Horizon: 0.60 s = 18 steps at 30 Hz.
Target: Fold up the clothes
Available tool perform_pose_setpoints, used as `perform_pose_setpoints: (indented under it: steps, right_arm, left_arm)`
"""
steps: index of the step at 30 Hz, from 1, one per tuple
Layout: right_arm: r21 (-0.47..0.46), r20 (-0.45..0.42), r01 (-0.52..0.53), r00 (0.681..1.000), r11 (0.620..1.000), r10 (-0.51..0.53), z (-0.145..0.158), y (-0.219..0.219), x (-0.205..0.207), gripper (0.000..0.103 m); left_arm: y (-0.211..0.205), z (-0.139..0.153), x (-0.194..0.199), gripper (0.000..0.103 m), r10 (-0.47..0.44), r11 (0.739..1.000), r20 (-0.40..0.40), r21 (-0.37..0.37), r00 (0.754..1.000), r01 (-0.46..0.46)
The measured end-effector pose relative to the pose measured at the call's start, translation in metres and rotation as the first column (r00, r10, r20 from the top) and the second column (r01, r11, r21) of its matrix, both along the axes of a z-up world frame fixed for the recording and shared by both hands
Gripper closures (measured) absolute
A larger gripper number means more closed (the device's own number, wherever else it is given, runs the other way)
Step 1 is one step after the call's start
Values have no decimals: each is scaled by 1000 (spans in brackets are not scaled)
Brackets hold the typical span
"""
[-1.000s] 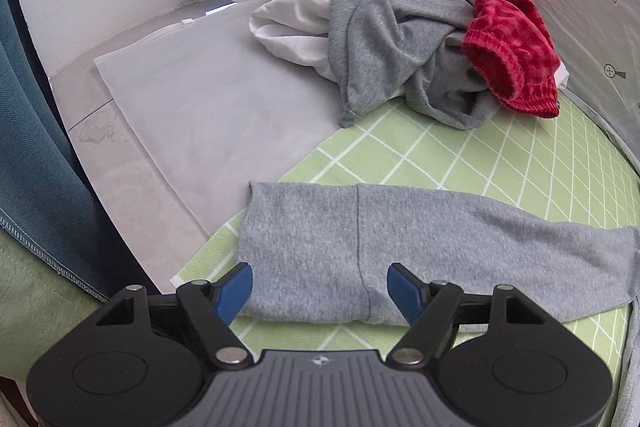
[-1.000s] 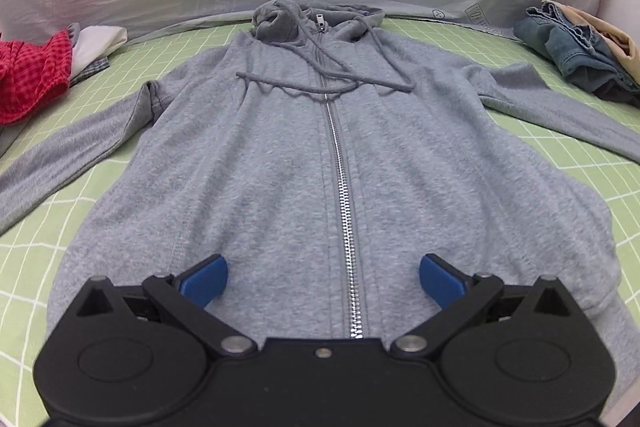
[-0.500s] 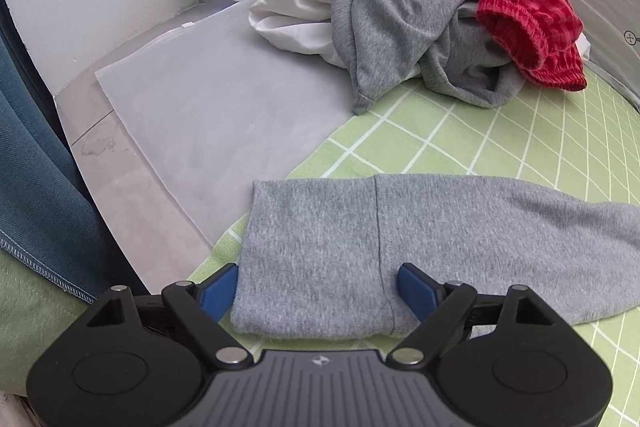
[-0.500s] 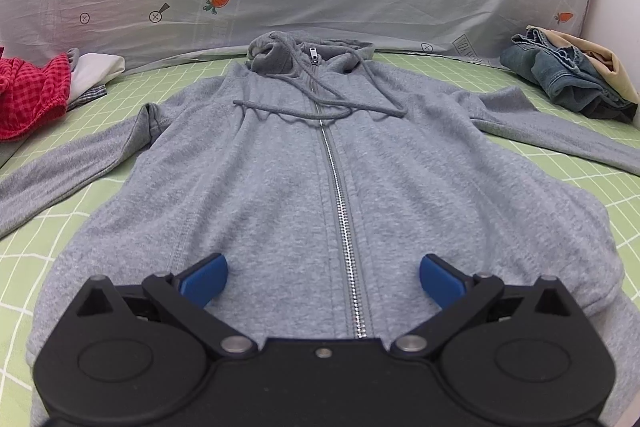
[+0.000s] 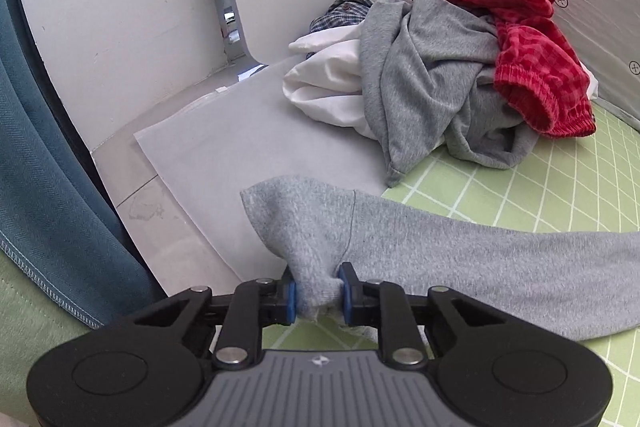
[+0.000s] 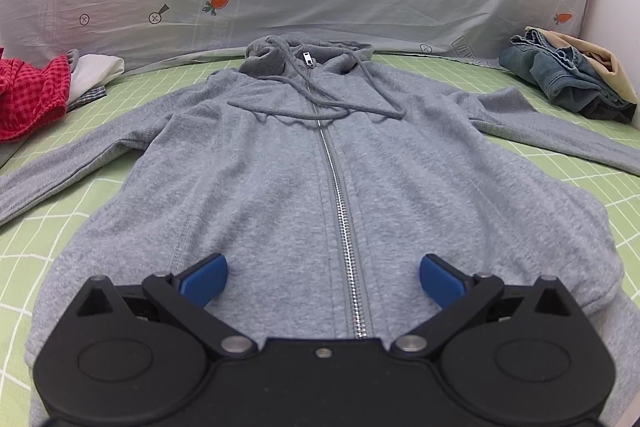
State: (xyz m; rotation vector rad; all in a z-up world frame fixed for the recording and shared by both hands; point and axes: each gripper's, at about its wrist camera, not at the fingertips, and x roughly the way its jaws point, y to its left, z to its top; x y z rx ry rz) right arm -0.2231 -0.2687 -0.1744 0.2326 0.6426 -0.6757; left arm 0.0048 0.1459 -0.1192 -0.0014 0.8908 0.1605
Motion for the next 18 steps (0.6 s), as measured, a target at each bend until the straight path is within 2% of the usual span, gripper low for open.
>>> perform_pose_setpoints:
  steps: [4,7,10,13,15,16,17,18]
  right_arm:
    - [-2,0,0,1000,1000,0,0,0,0,0]
    - [-3,0,-2,1000,1000,2,0,0,-1,0]
    - [-4,1,-3,1000,1000,3,0,1,-1,0]
    - [-4,1,-3,1000,1000,3,0,1,-1,0]
    - [-4,1,-3,1000,1000,3,0,1,-1,0]
    - [-4,1,-3,1000,1000,3,0,1,-1,0]
    - [-4,1,-4,1000,1000,4,0,1,-1,0]
    - [-4,1,-4,1000,1000,4,0,1,-1,0]
  left_arm:
    - [-16,-3,-6,80,-70,998,0,1,998,70]
    - [-31,1,-6,80,-129,989,8,-75,992,129]
    - [-58,7,-4,80,-223,964,22,-142,974,224]
    - [-93,17,-4,80,-350,909,65,-218,935,355]
    - [-122,22,-8,79,-450,849,97,-260,888,459]
    - [-138,24,-11,75,-499,819,112,-262,859,510]
    - [-154,25,-16,74,-537,800,119,-241,835,549]
    - [-167,24,-20,62,-564,790,117,-209,817,576]
